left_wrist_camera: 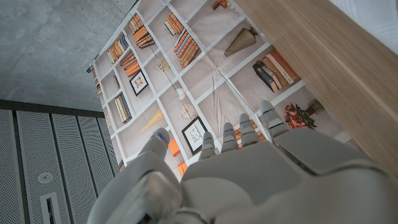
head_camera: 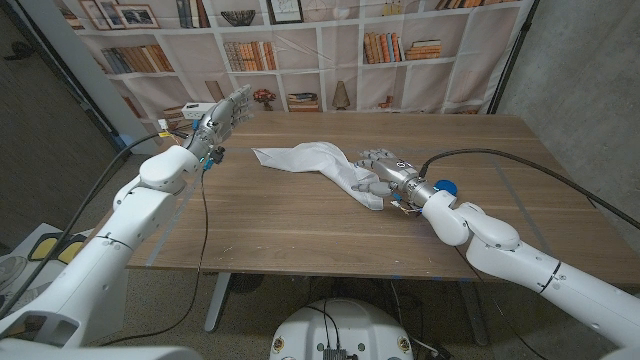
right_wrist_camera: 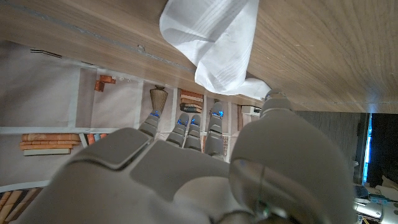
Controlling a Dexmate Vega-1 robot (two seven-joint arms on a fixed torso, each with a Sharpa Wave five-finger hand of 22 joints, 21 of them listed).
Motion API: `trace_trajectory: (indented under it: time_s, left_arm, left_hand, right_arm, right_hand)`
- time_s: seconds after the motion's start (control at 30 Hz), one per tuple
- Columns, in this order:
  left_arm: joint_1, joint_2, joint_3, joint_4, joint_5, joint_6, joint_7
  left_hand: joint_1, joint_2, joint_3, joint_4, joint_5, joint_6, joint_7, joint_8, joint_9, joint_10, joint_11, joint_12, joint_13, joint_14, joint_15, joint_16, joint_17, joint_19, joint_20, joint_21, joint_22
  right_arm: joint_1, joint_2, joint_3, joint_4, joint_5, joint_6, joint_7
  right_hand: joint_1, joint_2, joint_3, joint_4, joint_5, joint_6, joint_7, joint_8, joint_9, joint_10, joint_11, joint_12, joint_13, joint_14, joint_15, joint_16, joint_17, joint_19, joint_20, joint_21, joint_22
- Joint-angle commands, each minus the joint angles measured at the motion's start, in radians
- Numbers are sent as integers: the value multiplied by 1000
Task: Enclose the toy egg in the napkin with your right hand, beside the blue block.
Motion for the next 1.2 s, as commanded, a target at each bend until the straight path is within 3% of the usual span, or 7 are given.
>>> trace_trajectory:
  time_s: [0.03,0.27,0.6,0.9,1.2]
  left_arm:
    - [-7,2,-1,5,2,6,-2]
    - [-15,4,0,12,3,10,-4]
    - [-37,4,13,27,4,14,-15]
    - [-55,2,27,37,5,9,-29]
    - [-58,1,27,36,8,2,-25]
  left_hand:
    - [-7,-3,8,1,3,-2,-4,1,0,-1,6,6,3,0,6,1,3,1,2,-3,2]
    - [-7,-3,8,0,3,-2,-5,2,0,-1,5,6,3,0,6,1,3,2,2,-4,2]
    - [-8,-4,9,0,3,-3,-3,1,0,-1,6,6,3,1,6,1,3,2,2,-5,3]
    - [-9,-4,9,-1,3,-3,-4,1,0,-1,5,6,3,1,5,1,3,3,2,-6,3]
    - [-10,-5,9,-1,3,-3,-6,1,0,-1,5,6,3,1,5,1,3,4,2,-7,3]
  right_arm:
    - [31,34,-31,42,-23,-40,66]
    - [39,39,-43,60,-22,-56,82]
    - [53,54,-77,70,-52,-148,151]
    - [64,64,-93,110,-67,-189,142]
    - [87,60,-125,140,-96,-236,195]
  right_hand:
    - [-1,-7,-4,-8,0,20,2,10,4,-1,4,8,5,9,2,10,2,2,1,9,4]
    - [-2,-4,-3,-8,2,17,4,11,7,-5,5,8,7,4,4,10,3,-2,5,9,5]
    - [-14,-8,-8,-6,4,-1,9,7,12,-17,8,8,12,-1,6,11,5,-6,7,10,5]
    - [-41,-24,-24,2,12,-6,10,9,18,-18,12,14,17,11,9,18,7,18,-10,23,6]
    - [1,-14,-7,-21,28,-5,14,13,22,-2,17,26,22,26,6,24,5,38,-16,33,6]
